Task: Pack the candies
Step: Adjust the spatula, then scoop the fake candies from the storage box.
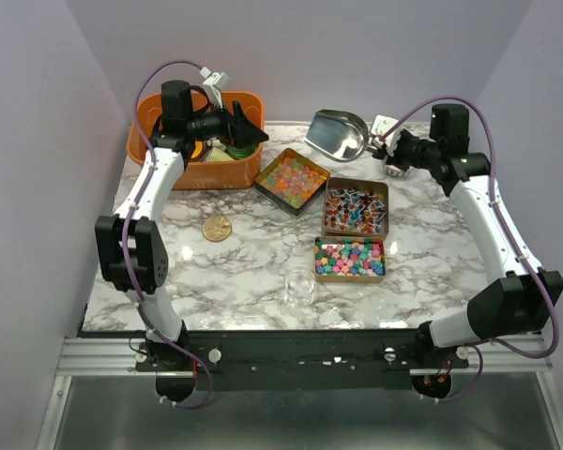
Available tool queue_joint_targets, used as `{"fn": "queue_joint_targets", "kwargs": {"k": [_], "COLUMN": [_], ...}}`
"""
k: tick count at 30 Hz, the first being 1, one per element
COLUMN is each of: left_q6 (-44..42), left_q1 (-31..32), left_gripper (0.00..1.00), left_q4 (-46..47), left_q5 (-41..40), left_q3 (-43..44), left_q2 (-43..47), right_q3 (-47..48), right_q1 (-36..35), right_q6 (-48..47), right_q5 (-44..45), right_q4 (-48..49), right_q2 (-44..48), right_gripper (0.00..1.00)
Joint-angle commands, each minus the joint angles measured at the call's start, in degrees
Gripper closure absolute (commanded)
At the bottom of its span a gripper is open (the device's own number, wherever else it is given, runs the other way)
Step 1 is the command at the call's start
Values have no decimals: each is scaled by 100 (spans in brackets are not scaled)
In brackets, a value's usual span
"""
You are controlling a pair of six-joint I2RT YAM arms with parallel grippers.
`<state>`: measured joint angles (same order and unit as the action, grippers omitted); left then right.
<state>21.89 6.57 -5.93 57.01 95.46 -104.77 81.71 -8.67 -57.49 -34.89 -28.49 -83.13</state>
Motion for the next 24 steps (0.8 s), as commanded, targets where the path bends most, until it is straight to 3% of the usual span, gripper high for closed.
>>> {"fn": "queue_joint_targets", "kwargs": {"k": [1, 2, 3, 6, 11, 17, 20, 24], "left_q6": [-1808, -2150, -2876, -3820, -4429, -3931, -3080, -2788], "left_q1": [169, 230, 379, 582, 749, 1134, 1241, 1487], "left_gripper": [1, 1, 1, 1, 2, 7, 10, 18], "left_q4": [-1232, -1835, -2137, -2877, -3580, -2828, -1942, -1254], "left_q5": [-629, -734, -944, -1358, -1834, -1912, -1835, -2087], "left_q3": [-492, -519, -528, -721, -1029, -1986, -2496, -2953], "left_q2": [720, 765, 791, 941, 1301, 1802, 2004, 1891], "right_q3": [898, 1030, 1135, 1154, 996, 881, 1372, 1226], "right_q1": [479, 523, 567, 778, 788, 796, 788, 727], "right_q6": [-586, -788, -1077, -1307, -1396, -2055, -2169, -2360], "right_q5": [-253, -324, -368, -921, -1344, -634, -247, 385], "right_q4": [-1921, -2437, -2599, -2925, -3600, -4847, -5803, -5887], "right_q2": [52, -18, -19, 138, 446, 851, 677, 955], "right_gripper": [99, 99, 99, 99, 99, 99, 99, 99]}}
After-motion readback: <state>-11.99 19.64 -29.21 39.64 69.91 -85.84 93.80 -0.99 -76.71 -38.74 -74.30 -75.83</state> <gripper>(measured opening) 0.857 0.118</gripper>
